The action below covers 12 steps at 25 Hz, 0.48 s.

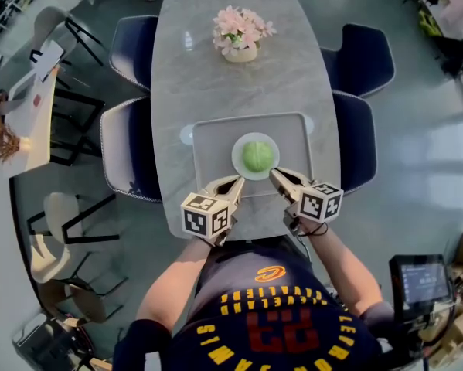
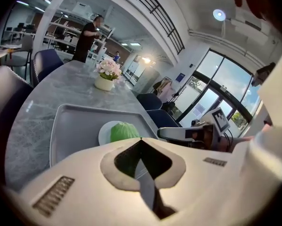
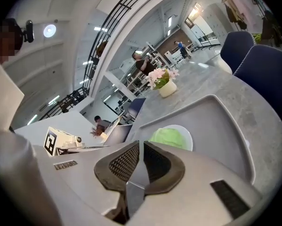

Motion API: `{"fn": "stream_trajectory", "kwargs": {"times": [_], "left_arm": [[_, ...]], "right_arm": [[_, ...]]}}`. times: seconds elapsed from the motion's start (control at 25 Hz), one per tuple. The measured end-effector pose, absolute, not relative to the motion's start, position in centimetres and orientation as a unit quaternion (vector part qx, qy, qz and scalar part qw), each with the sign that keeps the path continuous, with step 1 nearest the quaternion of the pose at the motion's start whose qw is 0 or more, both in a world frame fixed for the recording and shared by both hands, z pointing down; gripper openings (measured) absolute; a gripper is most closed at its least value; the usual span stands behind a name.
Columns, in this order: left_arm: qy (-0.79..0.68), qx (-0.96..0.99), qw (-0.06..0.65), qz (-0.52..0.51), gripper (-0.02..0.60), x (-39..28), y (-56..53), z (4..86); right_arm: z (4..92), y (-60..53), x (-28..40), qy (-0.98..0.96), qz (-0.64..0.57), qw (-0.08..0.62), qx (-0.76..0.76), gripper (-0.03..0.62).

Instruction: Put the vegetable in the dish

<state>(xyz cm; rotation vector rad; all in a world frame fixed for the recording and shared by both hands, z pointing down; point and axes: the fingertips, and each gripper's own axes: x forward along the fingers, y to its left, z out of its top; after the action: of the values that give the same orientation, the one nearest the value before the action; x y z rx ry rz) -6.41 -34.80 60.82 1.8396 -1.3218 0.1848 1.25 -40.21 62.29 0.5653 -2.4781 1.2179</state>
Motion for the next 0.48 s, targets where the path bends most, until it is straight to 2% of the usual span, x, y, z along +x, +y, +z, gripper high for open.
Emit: {"fn": "stream_trajectory", "kwargs": {"times": [0.04, 0.08, 0.32, 0.48], "left_arm": [[-0.526, 0.739, 0.415, 0.075, 0.0, -6.2, -34.5, 60.4], [-0.523, 0.743, 0.41, 0.075, 0.0, -5.9, -34.3, 60.0], [-0.502, 0.758, 0.416, 0.024, 0.0, -4.5, -32.9, 56.4], [-0.492, 0.775, 0.395, -0.011, 0.0, -3.8, -32.3, 53.0]], "right_arm": [[61.7, -39.6, 1.0, -0.871, 0.424, 0.155, 0.191, 0.009], [61.0, -39.1, 0.7, -0.875, 0.423, 0.148, 0.184, 0.005], [56.6, -36.6, -0.5, -0.889, 0.42, 0.107, 0.148, 0.005], [53.1, -35.9, -0.7, -0.899, 0.409, 0.075, 0.136, 0.005]]}}
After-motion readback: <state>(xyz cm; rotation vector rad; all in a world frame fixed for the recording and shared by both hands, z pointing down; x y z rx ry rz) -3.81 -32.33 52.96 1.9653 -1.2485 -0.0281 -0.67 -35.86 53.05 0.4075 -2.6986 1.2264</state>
